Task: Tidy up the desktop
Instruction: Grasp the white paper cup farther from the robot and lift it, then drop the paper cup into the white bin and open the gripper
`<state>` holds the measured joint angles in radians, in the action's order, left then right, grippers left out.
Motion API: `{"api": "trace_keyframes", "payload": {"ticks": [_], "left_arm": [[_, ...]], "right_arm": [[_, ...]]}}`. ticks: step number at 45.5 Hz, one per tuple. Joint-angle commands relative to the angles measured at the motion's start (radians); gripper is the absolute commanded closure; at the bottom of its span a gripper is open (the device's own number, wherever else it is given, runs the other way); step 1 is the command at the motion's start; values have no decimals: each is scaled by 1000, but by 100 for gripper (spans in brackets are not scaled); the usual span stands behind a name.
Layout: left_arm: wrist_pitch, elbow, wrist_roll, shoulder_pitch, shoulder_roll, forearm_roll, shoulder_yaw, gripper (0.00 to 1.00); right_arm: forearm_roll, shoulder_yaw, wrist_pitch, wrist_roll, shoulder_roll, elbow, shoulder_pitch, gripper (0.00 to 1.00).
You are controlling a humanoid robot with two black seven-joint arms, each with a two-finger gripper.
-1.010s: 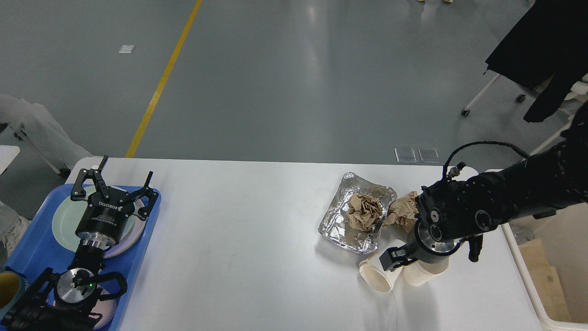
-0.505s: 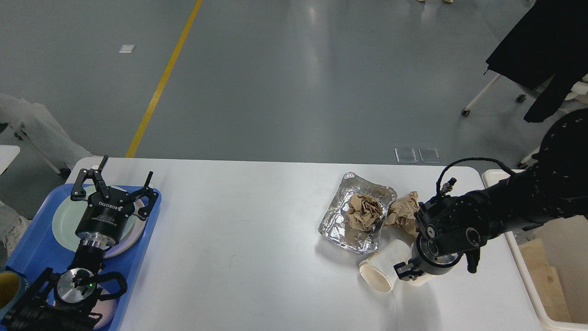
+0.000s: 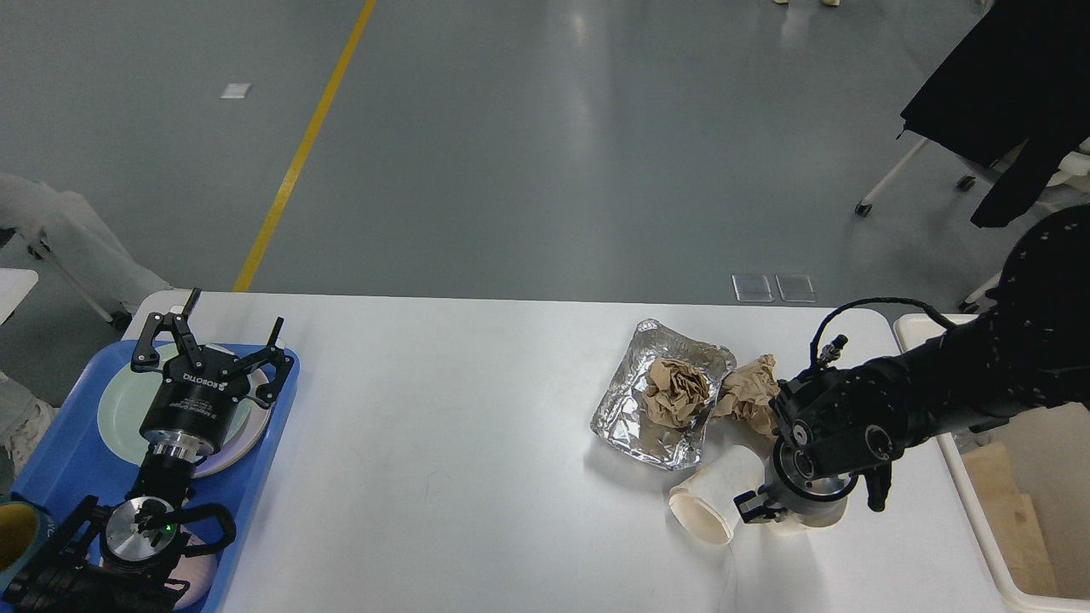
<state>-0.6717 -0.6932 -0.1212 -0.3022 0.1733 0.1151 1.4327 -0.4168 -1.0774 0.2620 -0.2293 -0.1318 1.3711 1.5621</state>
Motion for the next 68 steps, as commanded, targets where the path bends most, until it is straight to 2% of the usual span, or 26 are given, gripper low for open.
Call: {"api": "trace_keyframes", "payload": {"ticks": [1, 6, 14, 18, 25, 32, 41, 47, 54, 59, 68], "left_arm": [[0, 0, 0, 0, 0, 0, 0, 4], [0, 0, 0, 0, 0, 0, 0, 4], [0, 0, 0, 0, 0, 0, 0, 4], [0, 0, 0, 0, 0, 0, 0, 4], [0, 0, 0, 0, 0, 0, 0, 4], [0, 1, 0, 0, 0, 0, 0, 4], [0, 0, 0, 0, 0, 0, 0, 4], [0, 0, 0, 0, 0, 0, 0, 4], [0, 1, 0, 0, 0, 0, 0, 4], [0, 1, 0, 0, 0, 0, 0, 4], [0, 1, 0, 0, 2, 0, 0, 4]], "right_arm": [[12, 2, 97, 2, -51, 11, 62, 100], [82, -1, 203, 2, -78, 11, 127, 100], [289, -73, 359, 8, -97, 32, 326, 100], [374, -124, 419, 15, -115, 89, 485, 100], [394, -182, 502, 30, -173, 106, 636, 100], [394, -246, 528, 36, -204, 144, 748, 100], [394, -340, 493, 36, -212, 134, 748, 100], [379, -371, 418, 36, -298, 99, 662, 100], [372, -368, 324, 34, -411, -21, 511, 100], [371, -342, 293, 38, -491, -193, 327, 100], [369, -190, 283, 38, -502, -513, -61, 100]]}}
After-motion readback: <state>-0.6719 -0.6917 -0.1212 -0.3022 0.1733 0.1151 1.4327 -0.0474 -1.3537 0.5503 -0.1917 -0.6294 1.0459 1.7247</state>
